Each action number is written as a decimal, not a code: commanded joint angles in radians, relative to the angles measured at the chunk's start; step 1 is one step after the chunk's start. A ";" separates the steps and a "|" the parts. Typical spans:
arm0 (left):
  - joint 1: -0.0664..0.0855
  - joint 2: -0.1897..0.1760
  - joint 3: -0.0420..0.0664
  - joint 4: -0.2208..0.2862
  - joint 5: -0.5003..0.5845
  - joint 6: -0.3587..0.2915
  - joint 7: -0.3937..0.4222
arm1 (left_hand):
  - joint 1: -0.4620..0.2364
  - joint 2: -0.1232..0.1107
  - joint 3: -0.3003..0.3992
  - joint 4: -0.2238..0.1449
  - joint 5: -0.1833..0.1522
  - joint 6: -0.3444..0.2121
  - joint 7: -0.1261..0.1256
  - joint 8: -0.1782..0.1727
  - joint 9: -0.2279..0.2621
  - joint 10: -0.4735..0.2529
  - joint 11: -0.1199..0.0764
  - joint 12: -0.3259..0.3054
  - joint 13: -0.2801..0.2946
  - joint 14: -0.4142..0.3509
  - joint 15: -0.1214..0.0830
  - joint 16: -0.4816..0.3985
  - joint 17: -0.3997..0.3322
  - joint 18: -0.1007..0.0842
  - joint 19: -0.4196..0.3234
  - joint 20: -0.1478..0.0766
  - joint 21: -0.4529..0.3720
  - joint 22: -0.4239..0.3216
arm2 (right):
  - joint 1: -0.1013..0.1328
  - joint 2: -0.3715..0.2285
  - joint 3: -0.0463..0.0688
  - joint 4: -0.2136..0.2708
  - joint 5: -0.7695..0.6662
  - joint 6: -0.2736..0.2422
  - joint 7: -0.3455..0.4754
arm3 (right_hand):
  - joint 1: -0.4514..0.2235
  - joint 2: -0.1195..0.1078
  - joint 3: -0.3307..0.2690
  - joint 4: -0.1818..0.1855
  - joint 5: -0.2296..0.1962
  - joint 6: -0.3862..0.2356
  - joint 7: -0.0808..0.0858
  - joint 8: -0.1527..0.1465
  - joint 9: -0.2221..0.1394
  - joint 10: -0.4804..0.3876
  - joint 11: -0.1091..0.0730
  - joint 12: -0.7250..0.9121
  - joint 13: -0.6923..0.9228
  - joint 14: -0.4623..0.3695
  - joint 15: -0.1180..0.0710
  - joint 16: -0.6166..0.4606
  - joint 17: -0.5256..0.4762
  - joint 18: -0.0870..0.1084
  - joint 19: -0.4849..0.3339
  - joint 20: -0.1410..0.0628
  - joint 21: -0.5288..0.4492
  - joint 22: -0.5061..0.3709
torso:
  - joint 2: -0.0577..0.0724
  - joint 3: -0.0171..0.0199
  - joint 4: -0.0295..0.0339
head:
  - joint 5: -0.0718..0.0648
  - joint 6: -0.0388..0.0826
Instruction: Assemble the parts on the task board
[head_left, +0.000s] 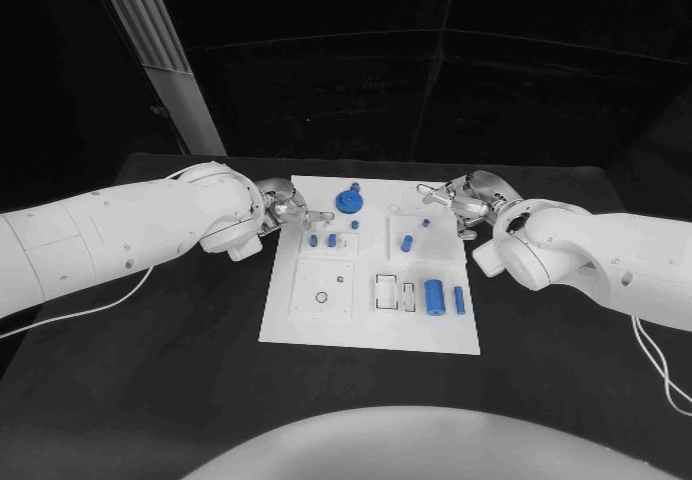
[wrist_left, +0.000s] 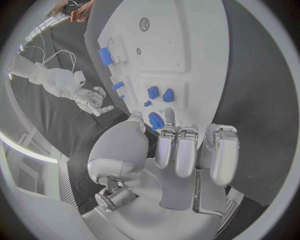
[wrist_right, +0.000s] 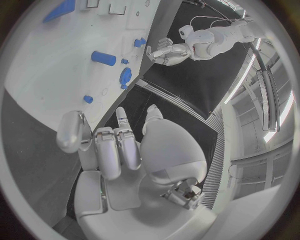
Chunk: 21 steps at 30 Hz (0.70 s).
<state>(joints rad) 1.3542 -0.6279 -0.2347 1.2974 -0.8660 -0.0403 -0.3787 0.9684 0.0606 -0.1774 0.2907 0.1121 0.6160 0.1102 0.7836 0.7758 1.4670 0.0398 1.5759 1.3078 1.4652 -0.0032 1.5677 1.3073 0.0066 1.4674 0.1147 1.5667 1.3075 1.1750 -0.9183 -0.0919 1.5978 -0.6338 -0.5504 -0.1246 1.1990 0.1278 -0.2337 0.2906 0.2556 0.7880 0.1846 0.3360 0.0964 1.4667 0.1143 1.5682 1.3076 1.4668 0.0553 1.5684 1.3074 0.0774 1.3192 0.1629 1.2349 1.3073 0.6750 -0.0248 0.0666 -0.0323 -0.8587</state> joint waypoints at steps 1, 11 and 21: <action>0.004 -0.014 0.001 0.014 -0.007 -0.237 0.308 | 0.019 -0.020 -0.008 0.000 0.009 -0.009 0.001 -0.008 -0.006 0.104 0.010 -0.005 0.263 0.106 0.009 0.003 0.263 -0.007 0.103 0.006 0.004 0.263 | 0.001 0.001 0.000 0.000 -0.003 -0.003 0.006 | 0.008 0.005 -0.003 0.001 0.003 -0.008 0.001 0.006 0.002 0.104 -0.002 0.003 0.263 0.104 -0.006 0.002 0.263 0.014 0.000 -0.005 -0.005 0.091 | -0.001 0.0000 -0.0002 | -0.002 0.002; 0.011 -0.010 0.001 -0.006 0.121 -0.432 0.774 | 0.306 -0.055 0.038 -0.004 0.245 0.010 0.010 -0.091 -0.132 -0.584 0.020 -0.602 -0.333 0.106 0.015 0.003 0.263 -0.005 0.099 0.011 0.001 0.262 | -0.002 0.002 0.000 -0.002 -0.003 -0.012 0.019 | 0.008 0.006 -0.003 0.000 0.003 -0.008 0.001 0.006 0.002 0.104 -0.002 0.003 0.263 0.104 -0.007 0.002 0.263 0.014 0.000 -0.005 -0.004 0.091 | 0.001 -0.0019 -0.0032 | -0.003 0.010; 0.007 0.049 0.001 -0.098 -0.026 -0.311 0.842 | 0.606 -0.124 0.114 0.001 0.188 0.090 0.065 -0.399 -0.438 -0.636 0.080 -1.105 -0.880 0.106 0.062 0.003 0.263 -0.007 0.103 0.050 0.004 0.263 | -0.004 0.001 0.000 0.000 -0.003 -0.016 0.031 | 0.009 0.007 -0.003 0.000 0.003 -0.008 0.001 0.006 0.002 0.104 -0.003 0.003 0.263 0.104 -0.007 0.002 0.263 0.014 0.001 -0.005 -0.004 0.092 | 0.002 -0.0006 -0.0027 | -0.004 0.011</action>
<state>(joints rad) 1.3617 -0.5856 -0.2342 1.2117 -0.7941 -0.3895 0.3907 1.5593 -0.0561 -0.0697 0.2902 0.3102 0.6927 0.1736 0.4072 0.3592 0.8185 0.1209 0.4940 0.4635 1.4652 0.0541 1.5678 1.3073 0.0067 1.4659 0.1594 1.5667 1.3075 1.1699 -0.9171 -0.0921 1.5955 -0.6338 -0.5549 -0.1126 1.2031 0.1319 -0.2337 0.2906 0.2556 0.7880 0.1846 0.3360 0.0964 1.4667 0.1143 1.5682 1.3076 1.4669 0.0554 1.5684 1.3074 0.0774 1.3192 0.1629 1.2349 1.3073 0.6762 -0.0259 0.0648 -0.0368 -0.8473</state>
